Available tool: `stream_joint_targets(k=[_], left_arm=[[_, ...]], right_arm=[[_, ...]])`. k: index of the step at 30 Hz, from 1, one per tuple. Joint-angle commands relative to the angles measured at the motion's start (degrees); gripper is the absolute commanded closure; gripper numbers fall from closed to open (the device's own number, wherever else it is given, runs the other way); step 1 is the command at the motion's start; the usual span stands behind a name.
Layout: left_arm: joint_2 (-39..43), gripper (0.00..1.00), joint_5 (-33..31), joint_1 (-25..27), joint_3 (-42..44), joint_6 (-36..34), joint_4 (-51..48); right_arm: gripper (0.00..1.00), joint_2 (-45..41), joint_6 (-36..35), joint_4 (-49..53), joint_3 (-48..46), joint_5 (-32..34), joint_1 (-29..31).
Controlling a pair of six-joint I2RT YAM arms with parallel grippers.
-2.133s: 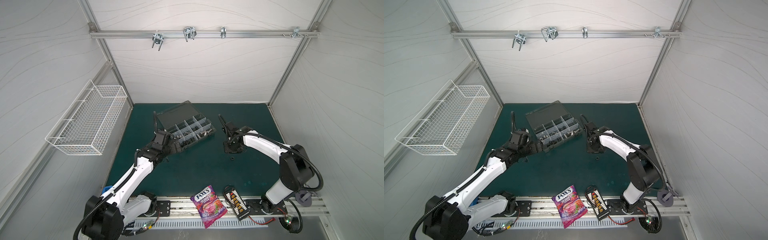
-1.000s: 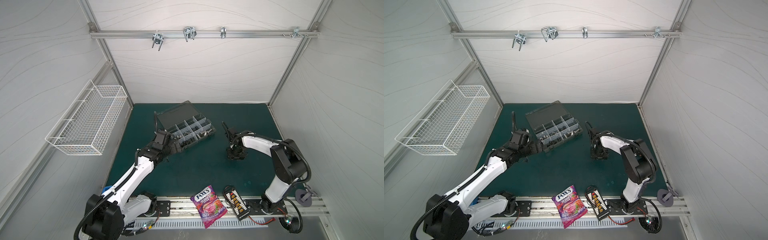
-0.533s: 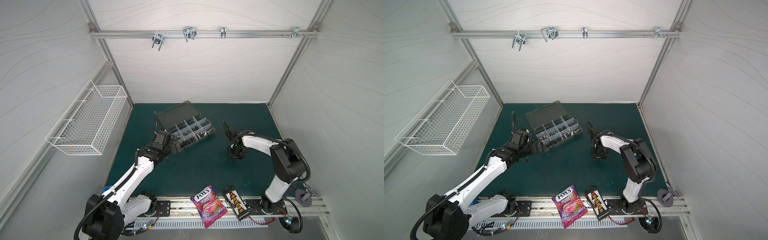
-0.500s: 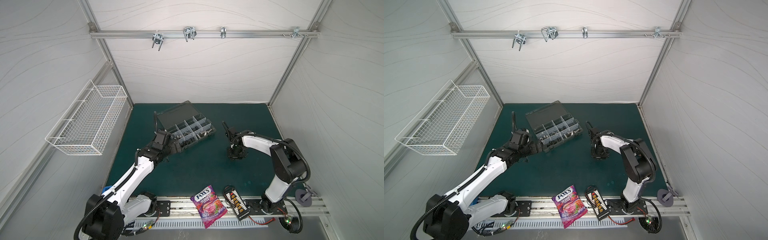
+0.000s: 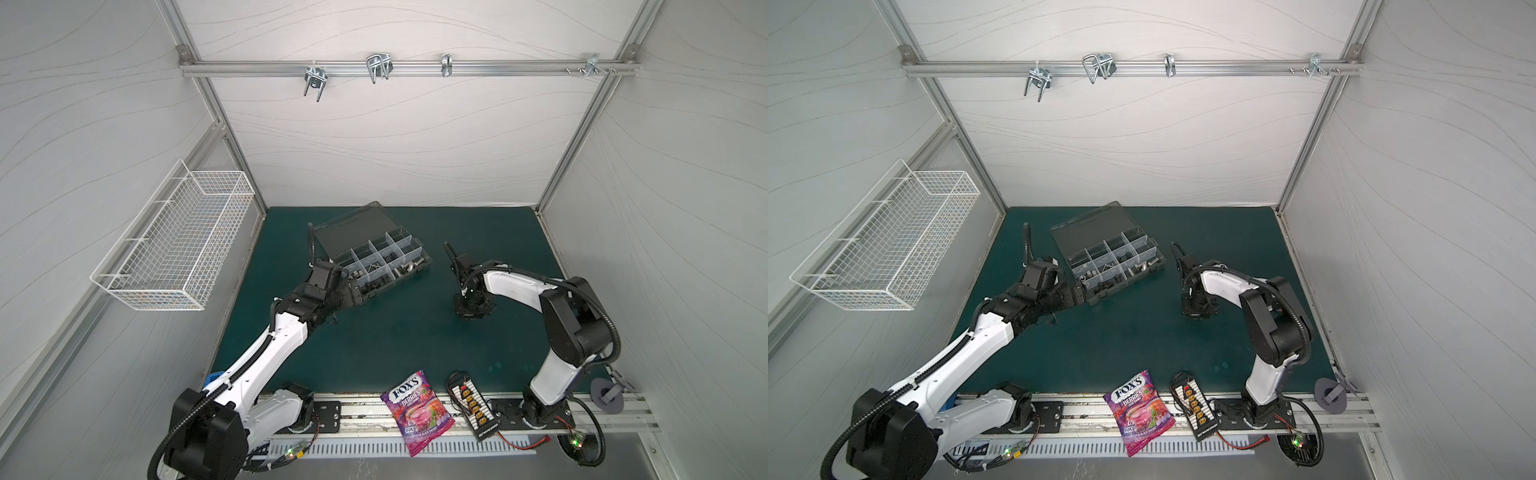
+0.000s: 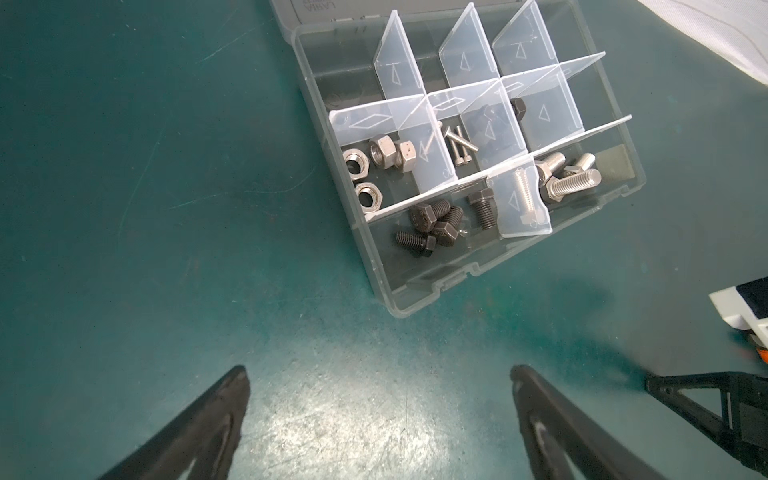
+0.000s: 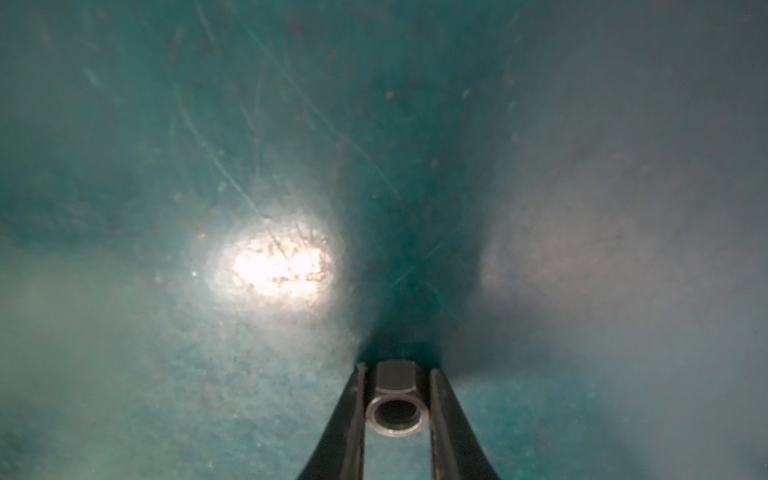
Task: Sort the screws and nuts into containers
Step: 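Carry the black nut with the right gripper over the organizer box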
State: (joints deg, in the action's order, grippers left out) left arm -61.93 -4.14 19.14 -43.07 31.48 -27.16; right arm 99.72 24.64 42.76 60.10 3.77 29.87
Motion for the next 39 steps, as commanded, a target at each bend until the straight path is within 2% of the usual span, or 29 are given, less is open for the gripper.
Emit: stream_joint_targets(k=[1, 10, 30, 39], left_arm=[[-0.05, 0.01, -0.34, -0.33, -2.37, -0.5, -0.77], [-0.4, 0.01, 0.18, -0.32, -2.36, -0.5, -0.67], [-1.08, 0.01, 0.8, -0.33, -2.54, -0.44, -0.79], [-1.17, 0.01, 0.89, -0.32, -2.59, -0.37, -0.81]], right_arm=[[0.93, 0.65, -0.39, 2.04, 2.11, -0.71, 0.08], [0.94, 3.31, -1.17, 2.79, 9.69, -0.7, 2.14], [0.94, 19.8, -5.98, 2.69, 42.71, -0.38, 7.99], [0.94, 24.88, -7.61, -0.73, 51.14, -2.33, 8.93]])
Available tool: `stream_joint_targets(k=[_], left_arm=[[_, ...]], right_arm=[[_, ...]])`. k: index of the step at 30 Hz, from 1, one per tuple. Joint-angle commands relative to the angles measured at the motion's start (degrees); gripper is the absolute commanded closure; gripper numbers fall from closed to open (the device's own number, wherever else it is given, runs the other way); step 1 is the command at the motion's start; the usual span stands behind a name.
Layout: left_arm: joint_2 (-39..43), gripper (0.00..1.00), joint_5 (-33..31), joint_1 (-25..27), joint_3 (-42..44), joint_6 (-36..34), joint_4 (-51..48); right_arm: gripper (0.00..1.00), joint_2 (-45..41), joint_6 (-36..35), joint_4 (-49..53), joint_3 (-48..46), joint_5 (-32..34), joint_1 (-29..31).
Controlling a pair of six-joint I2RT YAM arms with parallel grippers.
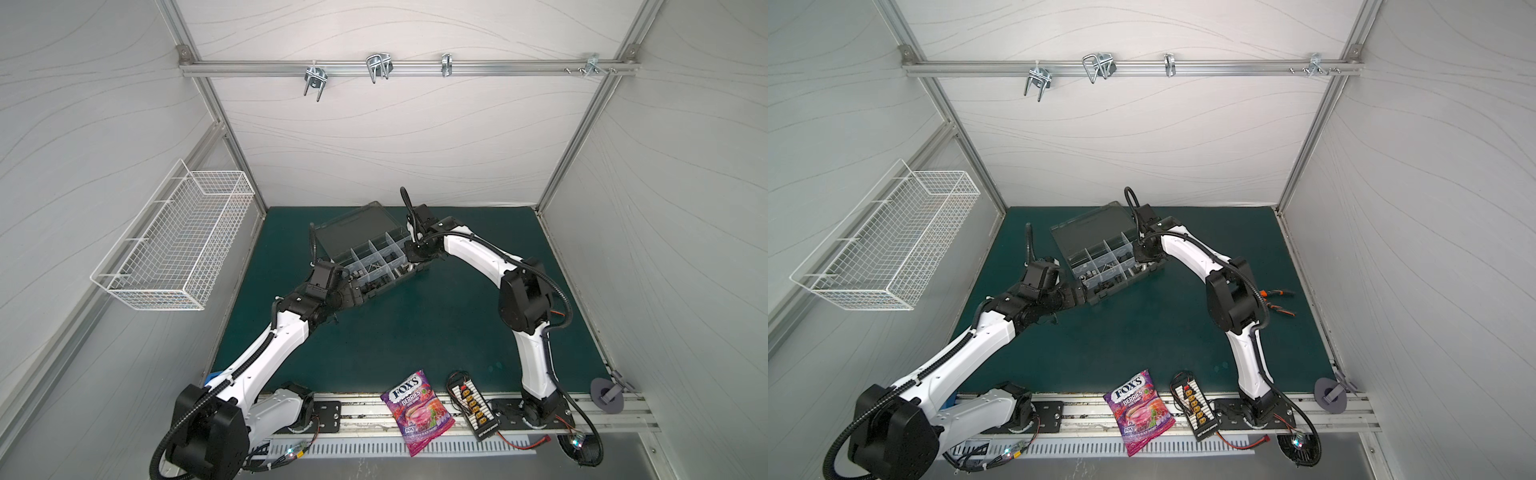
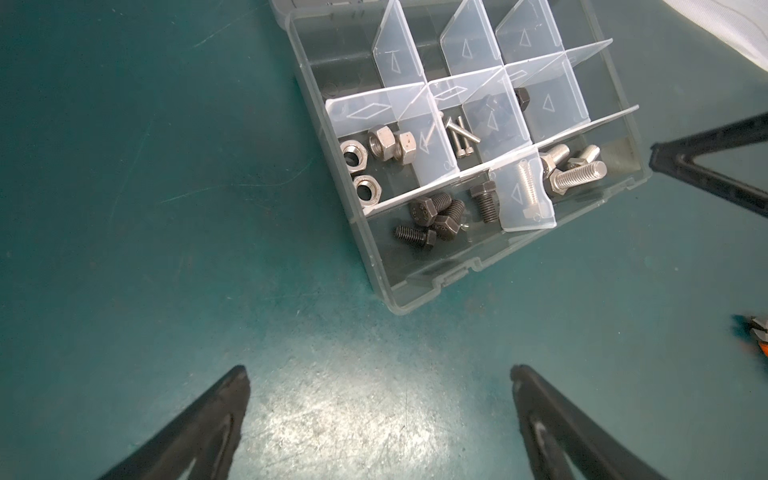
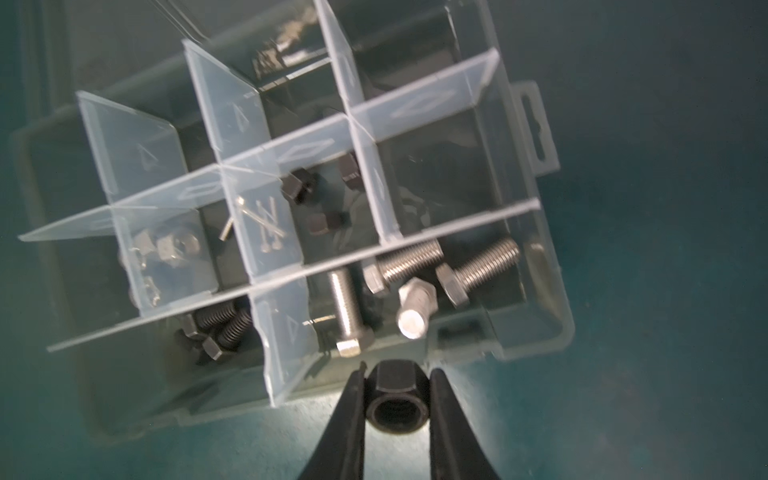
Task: Sort the screws and nuts into containers
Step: 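Carry the black nut with the right gripper over the organizer box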
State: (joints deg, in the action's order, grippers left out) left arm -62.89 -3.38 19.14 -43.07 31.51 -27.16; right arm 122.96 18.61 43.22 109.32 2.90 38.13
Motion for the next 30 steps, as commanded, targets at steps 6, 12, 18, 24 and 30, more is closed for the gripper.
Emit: stream_joint_targets(k=[6, 12, 18, 24, 30], left_arm=[[-0.15, 0.01, 0.21, -0.33, -2.63, -0.29, -0.79], [-0.1, 0.01, 0.21, -0.32, -2.63, -0.31, -0.86], [-0.44, 0.01, 0.56, -0.33, -2.63, -0.31, -0.47], [-0.4, 0.01, 0.57, -0.28, -2.46, -0.22, -0.4], [-0.44, 0.01, 0.7, -0.33, -2.46, -0.15, -0.35]], right_arm=[[0.93, 4.11, -3.2, -4.11, 4.69, -1.84, 1.55], [0.92, 6.92, -4.39, -5.47, 7.06, -1.17, 2.23], [0.92, 9.75, -4.89, -5.47, 9.73, -0.7, 2.54], [0.91, 11.76, -5.4, -5.39, 11.85, -0.18, 2.86], [0.9, 13.55, -5.6, -5.08, 13.84, 0.48, 3.07]])
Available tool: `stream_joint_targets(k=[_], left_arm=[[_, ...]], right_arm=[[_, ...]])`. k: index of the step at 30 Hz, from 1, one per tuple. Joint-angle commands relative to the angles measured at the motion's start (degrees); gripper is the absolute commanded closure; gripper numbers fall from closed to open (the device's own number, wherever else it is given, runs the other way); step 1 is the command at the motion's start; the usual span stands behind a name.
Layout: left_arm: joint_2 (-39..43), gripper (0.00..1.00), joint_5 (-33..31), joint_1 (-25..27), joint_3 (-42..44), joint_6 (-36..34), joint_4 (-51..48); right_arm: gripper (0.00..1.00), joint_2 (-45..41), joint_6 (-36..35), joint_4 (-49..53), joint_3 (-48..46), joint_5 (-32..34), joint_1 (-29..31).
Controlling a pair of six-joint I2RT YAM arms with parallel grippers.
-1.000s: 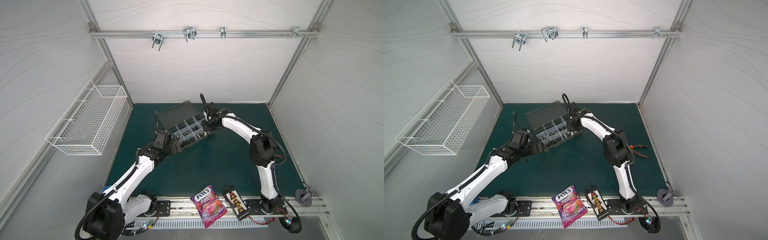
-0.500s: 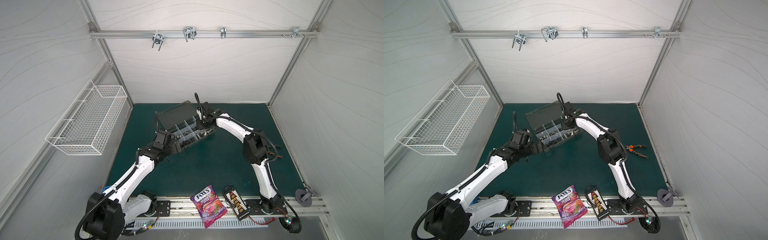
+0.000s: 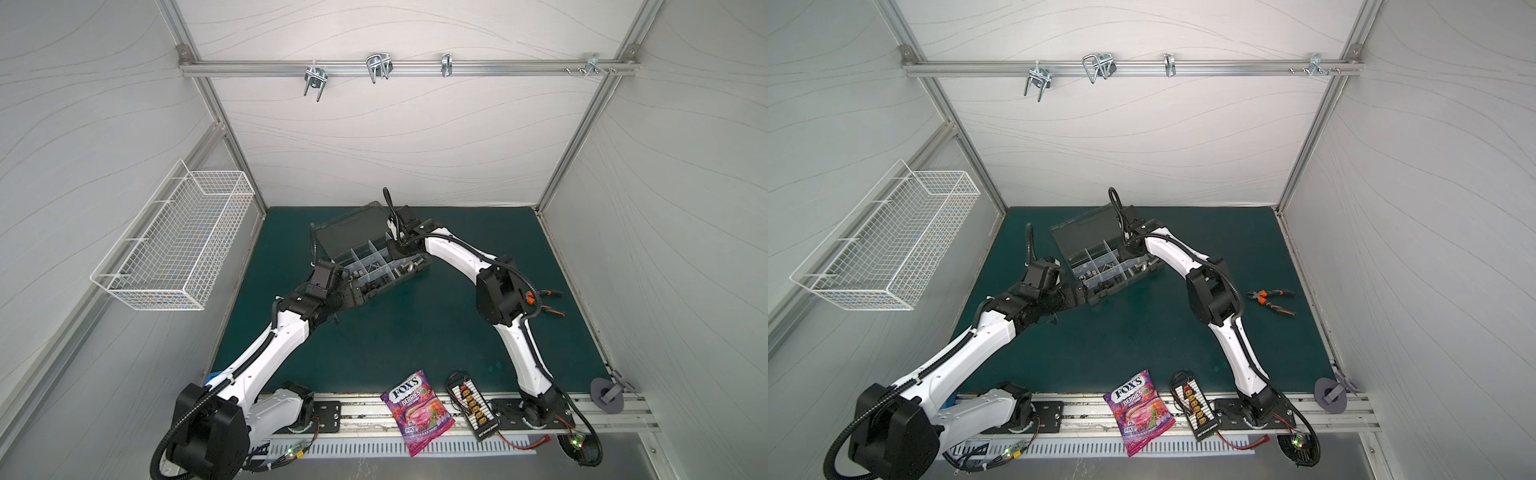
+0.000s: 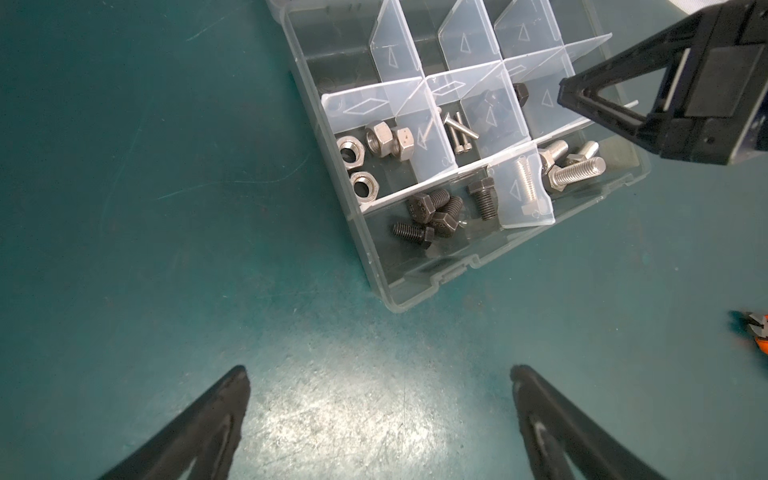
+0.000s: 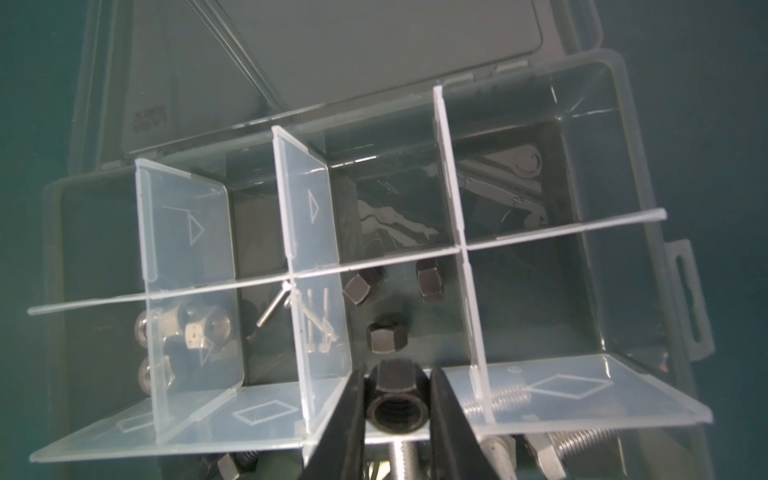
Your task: Sort the screws and nuts into containers
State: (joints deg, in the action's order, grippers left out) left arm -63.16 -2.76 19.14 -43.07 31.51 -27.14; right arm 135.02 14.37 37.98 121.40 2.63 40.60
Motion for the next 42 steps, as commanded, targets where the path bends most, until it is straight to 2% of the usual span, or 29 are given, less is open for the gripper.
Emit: stream_joint_targets(k=[1, 6, 12, 26, 36, 42], left_arm=[[-0.17, 0.01, 0.13, -0.33, -2.46, -0.22, -0.42], [-0.03, 0.01, 0.11, -0.33, -2.37, -0.22, -0.47], [0.05, 0.01, 0.04, -0.31, -2.37, -0.3, -0.51], [0.29, 0.01, -0.05, -0.33, -2.45, -0.31, -0.57], [0.55, 0.01, -0.57, -0.33, -2.55, -0.38, -0.78], [0.78, 0.01, -0.81, -0.33, -2.72, -0.48, -1.01]], right_arm=[[0.89, 1.8, -1.44, 0.11, 2.14, 0.91, 0.55], [0.86, 3.52, -1.8, 1.06, 4.43, 1.67, 0.53], [0.74, 4.11, -1.93, 1.89, 4.89, 2.54, 0.56], [0.63, 0.82, -1.94, 1.45, 2.53, 3.07, 0.91], [0.54, -7.43, -1.9, 0.36, -3.06, 4.31, 1.71], [0.38, -16.17, -0.63, -2.32, -12.44, 4.65, 1.68]])
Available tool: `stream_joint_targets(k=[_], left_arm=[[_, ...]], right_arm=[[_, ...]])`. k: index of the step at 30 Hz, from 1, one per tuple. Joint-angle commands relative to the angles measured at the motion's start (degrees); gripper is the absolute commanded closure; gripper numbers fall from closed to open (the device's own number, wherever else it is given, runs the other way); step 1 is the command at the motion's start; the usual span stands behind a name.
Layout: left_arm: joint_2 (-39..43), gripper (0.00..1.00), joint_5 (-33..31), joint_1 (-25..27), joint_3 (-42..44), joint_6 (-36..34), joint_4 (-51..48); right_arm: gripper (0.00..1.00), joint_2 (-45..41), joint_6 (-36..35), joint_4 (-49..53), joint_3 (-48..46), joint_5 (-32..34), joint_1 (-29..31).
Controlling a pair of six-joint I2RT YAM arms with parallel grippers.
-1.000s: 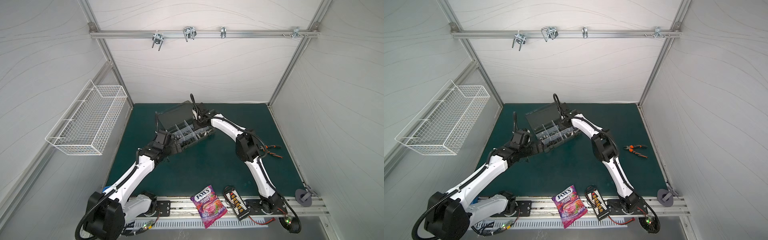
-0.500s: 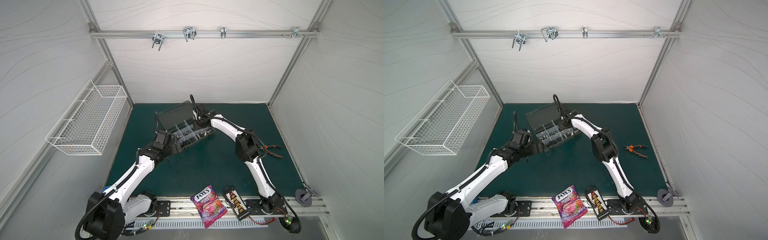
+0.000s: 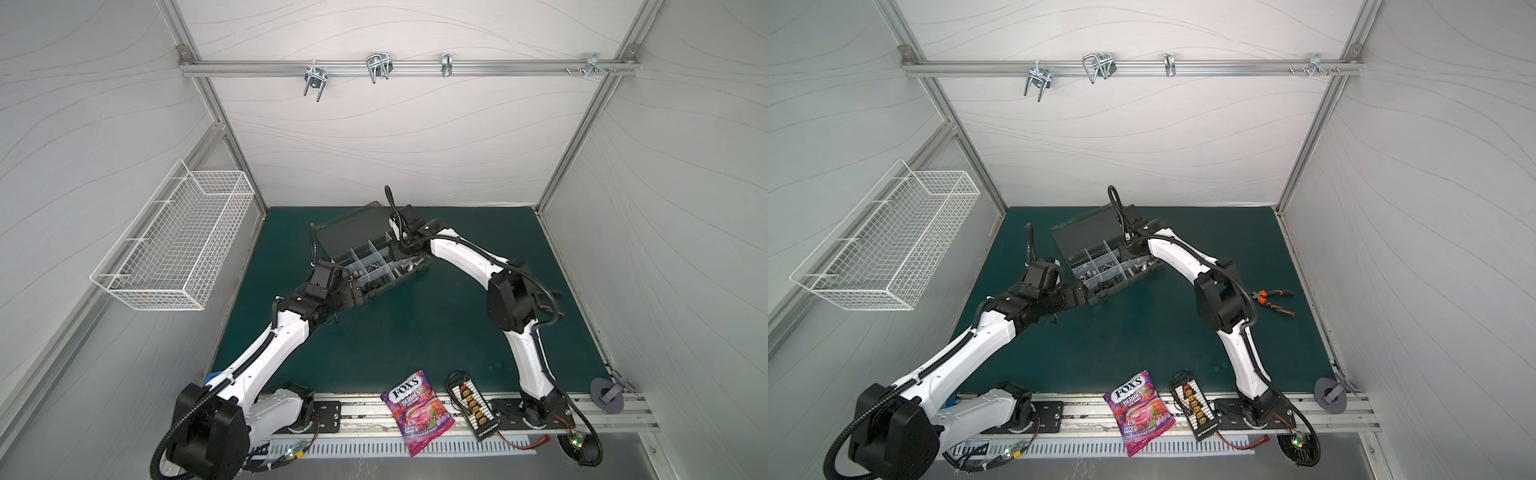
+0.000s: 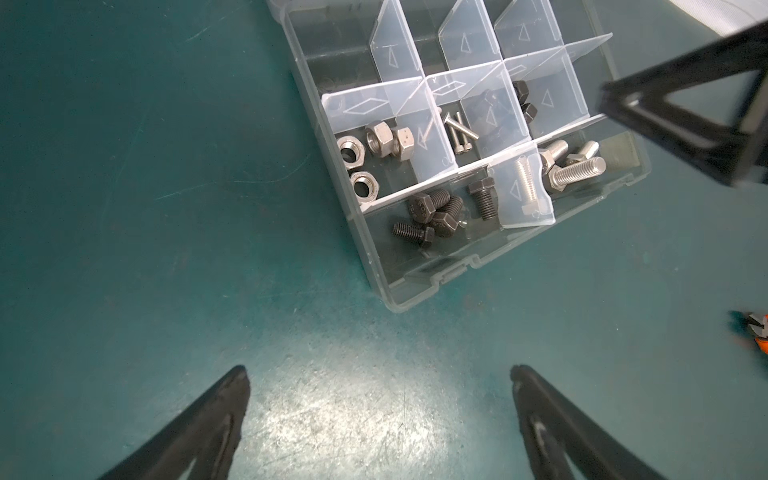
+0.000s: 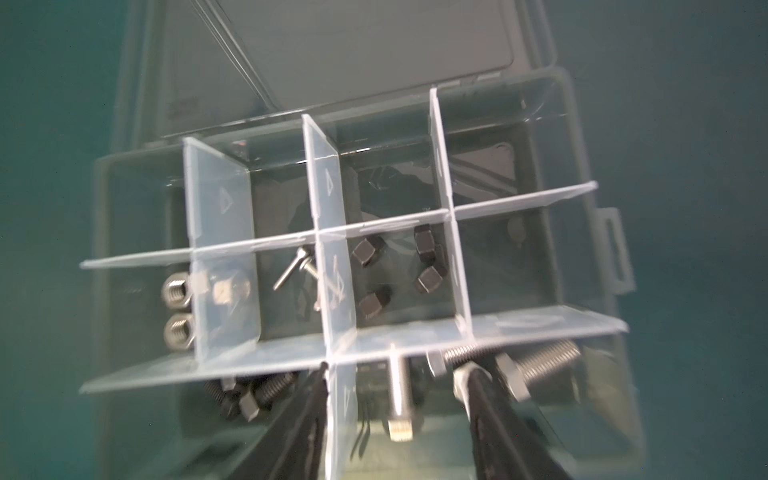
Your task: Sort the screws and nuts into containers
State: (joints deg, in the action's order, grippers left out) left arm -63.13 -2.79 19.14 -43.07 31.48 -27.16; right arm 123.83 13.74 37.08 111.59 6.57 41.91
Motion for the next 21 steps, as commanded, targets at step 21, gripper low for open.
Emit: stream_joint_targets(k=[21], left_arm=[[1.34, 0.01, -1.86, -0.33, -2.64, -0.28, -0.99]], right_arm=[[0.01, -29.88, 6.31, -4.88, -30.36, 12.59, -1.08]])
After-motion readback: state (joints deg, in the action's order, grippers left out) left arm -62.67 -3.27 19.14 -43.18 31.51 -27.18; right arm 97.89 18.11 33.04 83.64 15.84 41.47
